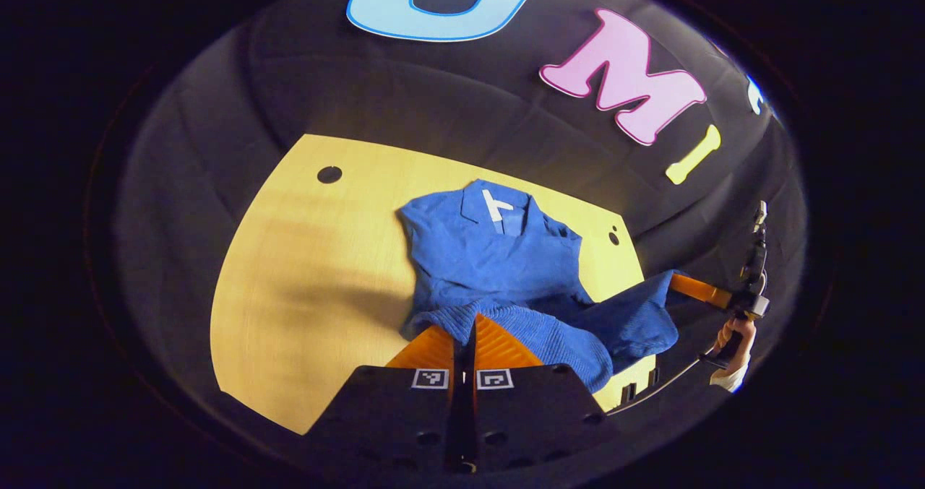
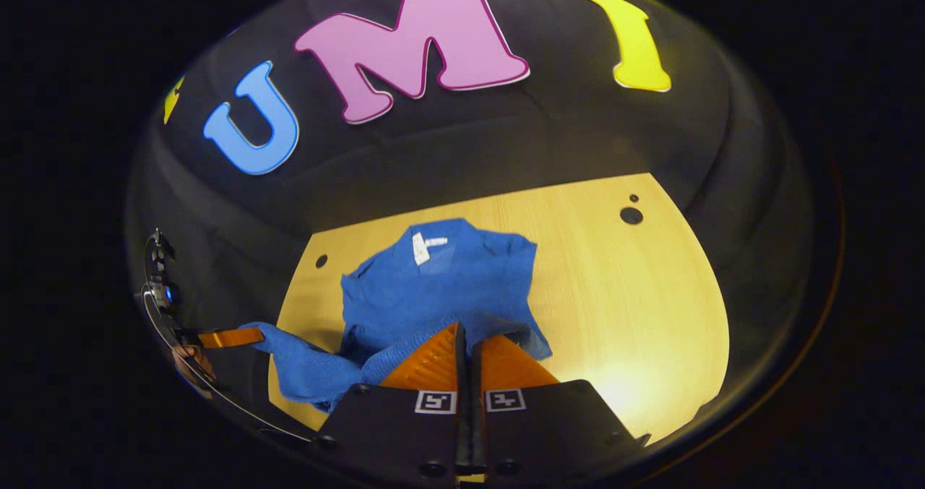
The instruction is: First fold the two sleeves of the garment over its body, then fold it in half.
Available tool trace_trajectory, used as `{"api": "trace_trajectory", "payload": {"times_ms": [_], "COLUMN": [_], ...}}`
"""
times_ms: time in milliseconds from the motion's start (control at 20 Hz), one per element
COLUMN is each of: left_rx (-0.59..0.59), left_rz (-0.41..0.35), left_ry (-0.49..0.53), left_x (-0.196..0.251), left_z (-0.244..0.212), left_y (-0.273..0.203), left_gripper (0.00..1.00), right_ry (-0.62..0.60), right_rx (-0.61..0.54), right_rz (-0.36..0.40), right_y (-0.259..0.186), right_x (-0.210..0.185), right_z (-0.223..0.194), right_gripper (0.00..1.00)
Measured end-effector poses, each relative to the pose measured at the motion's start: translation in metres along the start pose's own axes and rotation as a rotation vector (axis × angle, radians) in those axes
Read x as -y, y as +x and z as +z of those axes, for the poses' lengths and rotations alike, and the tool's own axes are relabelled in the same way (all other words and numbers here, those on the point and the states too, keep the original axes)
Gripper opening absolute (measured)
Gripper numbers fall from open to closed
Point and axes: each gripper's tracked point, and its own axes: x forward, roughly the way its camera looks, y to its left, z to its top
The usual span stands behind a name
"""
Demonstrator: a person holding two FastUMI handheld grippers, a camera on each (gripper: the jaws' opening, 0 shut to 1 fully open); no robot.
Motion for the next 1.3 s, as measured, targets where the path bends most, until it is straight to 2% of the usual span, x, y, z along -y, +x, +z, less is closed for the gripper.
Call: {"api": "trace_trajectory", "payload": {"times_ms": [50, 200, 350, 450, 600, 700, 800, 850, 950, 1050, 1100, 1250, 1300], "left_rx": [0.015, 0.042, 0.026, -0.028, -0.105, -0.135, -0.123, -0.084, -0.006, 0.028, 0.026, 0.074, 0.115], "left_rz": [0.022, 0.012, 0.052, 0.075, 0.073, 0.117, 0.158, 0.164, 0.144, 0.128, 0.146, 0.240, 0.246], "left_ry": [-0.015, -0.079, -0.032, -0.042, -0.173, -0.195, -0.210, -0.217, -0.244, -0.252, -0.235, -0.135, -0.104], "left_x": [-0.008, -0.015, -0.035, -0.047, -0.052, -0.071, -0.082, -0.087, -0.083, -0.080, -0.081, -0.089, -0.088], "left_z": [0.020, 0.071, 0.101, 0.106, 0.100, 0.094, 0.095, 0.103, 0.116, 0.122, 0.122, 0.132, 0.141], "left_y": [0.011, 0.052, 0.107, 0.145, 0.191, 0.212, 0.220, 0.230, 0.232, 0.232, 0.228, 0.219, 0.217], "left_gripper": [0.00, 0.00, 0.00, 0.00, 0.00, 0.00, 0.13, 0.37, 0.58, 0.81, 0.79, 0.85, 0.85], "right_ry": [-0.008, 0.014, 0.007, 0.066, 0.178, 0.223, 0.251, 0.266, 0.322, 0.336, 0.318, 0.235, 0.195], "right_rx": [0.020, 0.049, 0.029, -0.035, -0.117, -0.157, -0.154, -0.146, -0.129, -0.063, -0.025, 0.066, 0.090], "right_rz": [0.001, -0.009, -0.049, -0.042, -0.048, -0.066, -0.053, -0.040, -0.008, -0.004, -0.019, -0.004, -0.001], "right_y": [0.014, 0.070, 0.141, 0.188, 0.244, 0.270, 0.288, 0.292, 0.292, 0.294, 0.291, 0.272, 0.265], "right_x": [0.000, 0.010, 0.035, 0.038, 0.048, 0.058, 0.062, 0.061, 0.057, 0.058, 0.064, 0.057, 0.053], "right_z": [0.018, 0.060, 0.089, 0.092, 0.079, 0.067, 0.066, 0.068, 0.078, 0.093, 0.101, 0.118, 0.122], "right_gripper": [0.01, 0.01, 0.00, 0.01, 0.00, 0.00, 0.03, 0.03, 0.11, 0.65, 0.92, 0.95, 0.95]}}
